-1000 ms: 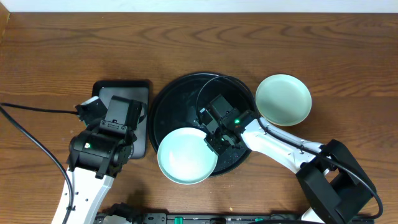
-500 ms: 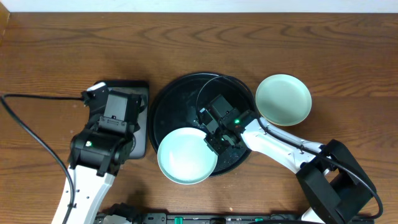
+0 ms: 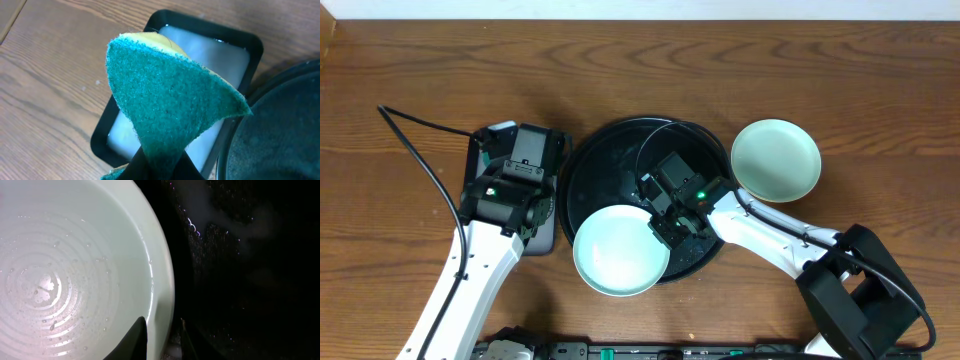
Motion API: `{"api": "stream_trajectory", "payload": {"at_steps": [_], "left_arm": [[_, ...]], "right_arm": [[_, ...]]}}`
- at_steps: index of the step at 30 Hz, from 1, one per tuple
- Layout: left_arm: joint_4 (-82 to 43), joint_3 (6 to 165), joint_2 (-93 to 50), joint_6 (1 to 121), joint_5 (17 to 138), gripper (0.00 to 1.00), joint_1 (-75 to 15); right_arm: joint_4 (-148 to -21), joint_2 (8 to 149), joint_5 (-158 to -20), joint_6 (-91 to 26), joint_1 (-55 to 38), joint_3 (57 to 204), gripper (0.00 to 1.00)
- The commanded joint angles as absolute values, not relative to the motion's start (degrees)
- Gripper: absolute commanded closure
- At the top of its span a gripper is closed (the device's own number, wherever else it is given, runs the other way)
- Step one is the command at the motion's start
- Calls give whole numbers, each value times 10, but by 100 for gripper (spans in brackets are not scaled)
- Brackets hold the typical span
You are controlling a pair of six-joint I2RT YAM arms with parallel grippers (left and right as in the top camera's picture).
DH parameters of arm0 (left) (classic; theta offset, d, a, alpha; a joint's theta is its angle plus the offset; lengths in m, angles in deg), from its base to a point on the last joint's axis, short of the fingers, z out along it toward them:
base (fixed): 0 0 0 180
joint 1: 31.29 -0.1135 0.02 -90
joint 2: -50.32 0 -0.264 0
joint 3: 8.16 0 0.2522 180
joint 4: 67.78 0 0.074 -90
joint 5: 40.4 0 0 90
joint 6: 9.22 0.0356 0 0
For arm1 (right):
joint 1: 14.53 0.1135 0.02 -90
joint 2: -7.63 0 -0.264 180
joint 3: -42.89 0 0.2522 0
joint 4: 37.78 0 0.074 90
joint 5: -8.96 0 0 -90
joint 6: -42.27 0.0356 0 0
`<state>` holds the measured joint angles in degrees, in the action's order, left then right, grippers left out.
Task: Clean dirty plates on tray and stack at the side
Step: 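Grip the plate rim with the right gripper and slide it to tray center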
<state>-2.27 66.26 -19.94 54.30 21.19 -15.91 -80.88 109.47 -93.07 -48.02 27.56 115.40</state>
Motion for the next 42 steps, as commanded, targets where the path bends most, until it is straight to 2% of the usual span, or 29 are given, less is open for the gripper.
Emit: {"api": "stream_trajectory", "payload": {"at_steps": [1,7,10,14,25,30,34,42], "left_arm": [[-19,657,-197,554,218,92,-161],[-19,657,-197,554,219,93,-161],[-25,657,-197,554,219,92,-161],[-25,657,-197,555,219,92,-161],[-25,657,-197,554,222,92,-161],[-25,657,-197,552,224,92,-161],[-28,657,-197,552,241,92,-161],[-86,657,-197,605,241,93,-161]], "right_arm": [[-809,1100,-933,-475,283,1149,79],[-779,1100,-933,-475,283,1120,80],[-775,1100,-916,-475,283,1119,99],[-774,1100,-900,-474,283,1122,99],[-774,1085,-741,-348,207,1193,99],[-751,1085,-737,-348,169,1194,99],[-750,1085,-725,-304,153,1193,99],[-752,1089,-755,-353,163,1193,99]]}}
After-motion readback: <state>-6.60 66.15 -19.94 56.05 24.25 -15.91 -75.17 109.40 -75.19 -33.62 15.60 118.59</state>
